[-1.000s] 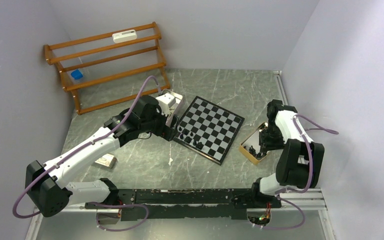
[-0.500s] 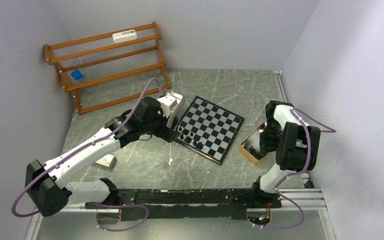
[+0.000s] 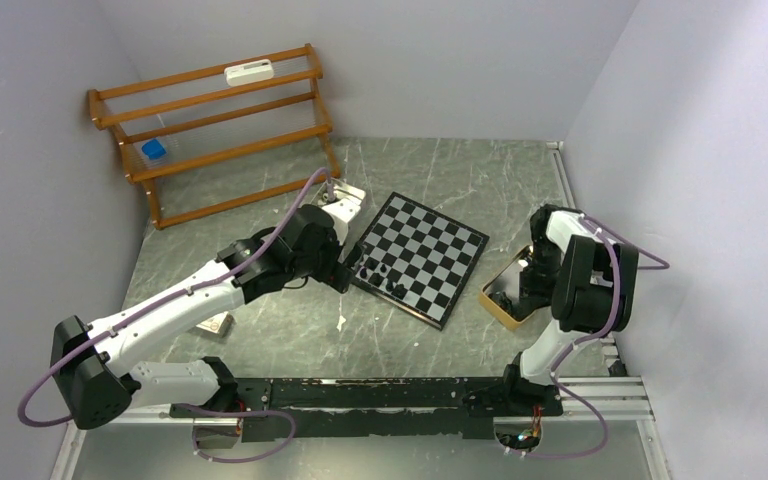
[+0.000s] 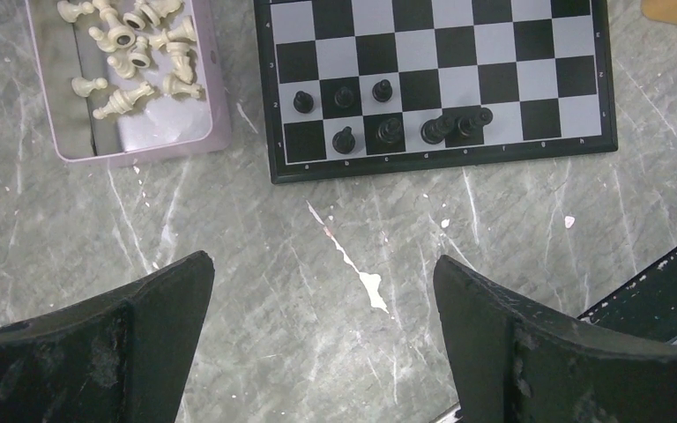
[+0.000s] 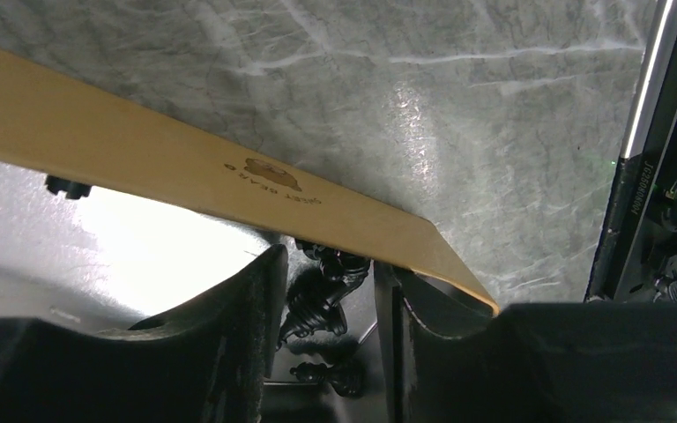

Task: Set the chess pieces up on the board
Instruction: Pick up the chess piece from the storage box.

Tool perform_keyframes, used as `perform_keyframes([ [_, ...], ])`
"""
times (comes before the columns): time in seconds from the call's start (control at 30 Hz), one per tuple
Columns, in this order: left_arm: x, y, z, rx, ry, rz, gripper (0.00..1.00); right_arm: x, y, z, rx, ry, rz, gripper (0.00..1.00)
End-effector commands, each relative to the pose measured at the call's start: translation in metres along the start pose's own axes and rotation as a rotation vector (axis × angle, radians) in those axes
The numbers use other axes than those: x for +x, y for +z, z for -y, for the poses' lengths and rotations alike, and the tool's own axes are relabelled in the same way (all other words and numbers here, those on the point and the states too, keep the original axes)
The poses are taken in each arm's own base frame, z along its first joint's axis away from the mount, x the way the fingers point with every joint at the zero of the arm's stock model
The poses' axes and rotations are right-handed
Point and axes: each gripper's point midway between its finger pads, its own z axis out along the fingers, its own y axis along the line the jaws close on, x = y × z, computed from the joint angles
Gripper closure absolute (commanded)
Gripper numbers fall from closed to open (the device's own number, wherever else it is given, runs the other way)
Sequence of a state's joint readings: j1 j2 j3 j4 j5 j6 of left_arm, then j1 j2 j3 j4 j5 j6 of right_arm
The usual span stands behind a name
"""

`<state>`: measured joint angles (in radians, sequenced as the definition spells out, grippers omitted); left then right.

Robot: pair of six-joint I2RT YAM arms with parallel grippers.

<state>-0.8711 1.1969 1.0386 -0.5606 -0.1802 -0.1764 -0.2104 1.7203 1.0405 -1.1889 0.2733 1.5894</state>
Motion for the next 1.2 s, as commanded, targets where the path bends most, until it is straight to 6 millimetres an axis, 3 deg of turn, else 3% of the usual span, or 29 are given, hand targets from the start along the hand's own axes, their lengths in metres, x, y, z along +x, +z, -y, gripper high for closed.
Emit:
perform_keyframes([
  [0.0, -0.013, -0.01, -0.003, -0.023, 0.007, 0.039, 0.0, -0.003, 0.007, 0.005, 0.044, 0.02, 0.013, 0.57],
  [0.17, -0.014, -0.011, -0.005, -0.038, 0.007, 0.04, 0.0, -0.011, -0.004, -0.003, -0.003, 0.007, 0.038, 0.87],
  [0.27, -0.013, -0.01, -0.005, -0.041, 0.009, 0.038, 0.0, -0.013, -0.013, -0.01, -0.054, 0.0, 0.033, 1.0],
  [0.67, -0.008, -0.005, -0.007, -0.052, 0.012, 0.033, 0.0, 0.006, -0.05, -0.031, -0.343, -0.149, -0.093, 1.0],
  [0.83, -0.01, -0.009, -0.015, -0.087, 0.005, 0.069, 0.0, -0.005, -0.07, -0.029, -0.441, -0.175, -0.044, 1.0],
  [1.0, -0.011, -0.011, -0.032, -0.181, -0.003, 0.08, 0.0, 0.0, -0.106, -0.035, -0.664, -0.223, -0.069, 1.0],
  [1.17, -0.014, -0.013, -0.037, -0.208, 0.003, 0.093, 0.0, 0.01, -0.156, -0.056, -0.983, -0.427, -0.025, 1.0],
])
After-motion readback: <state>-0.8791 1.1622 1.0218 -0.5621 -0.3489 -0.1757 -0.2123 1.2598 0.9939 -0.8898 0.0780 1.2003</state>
